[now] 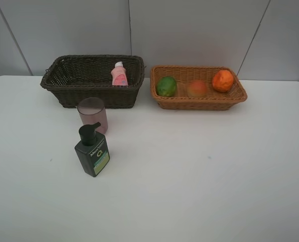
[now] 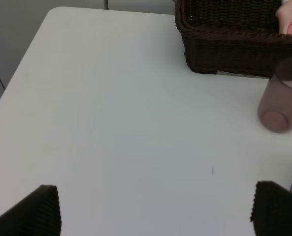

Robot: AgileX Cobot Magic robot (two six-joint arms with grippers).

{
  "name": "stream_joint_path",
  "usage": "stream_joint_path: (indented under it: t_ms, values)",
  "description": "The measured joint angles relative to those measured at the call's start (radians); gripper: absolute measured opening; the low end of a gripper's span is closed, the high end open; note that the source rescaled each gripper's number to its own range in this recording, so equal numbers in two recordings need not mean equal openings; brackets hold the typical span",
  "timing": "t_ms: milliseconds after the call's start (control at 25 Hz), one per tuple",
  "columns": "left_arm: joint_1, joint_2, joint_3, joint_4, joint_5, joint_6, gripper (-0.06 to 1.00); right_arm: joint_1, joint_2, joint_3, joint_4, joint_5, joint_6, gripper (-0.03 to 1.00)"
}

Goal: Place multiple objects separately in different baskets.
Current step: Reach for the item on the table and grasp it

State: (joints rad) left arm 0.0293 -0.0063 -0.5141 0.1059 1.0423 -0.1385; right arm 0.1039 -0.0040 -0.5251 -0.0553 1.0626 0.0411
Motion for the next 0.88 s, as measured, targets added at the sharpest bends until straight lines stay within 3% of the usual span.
stream_joint_path:
  t_ms: [880]
  values:
    - [0.000,0.000,0.000,0.000,0.000,0.000,1.00,0.000,0.000,0.000,-0.001,0.000,0.000,0.94]
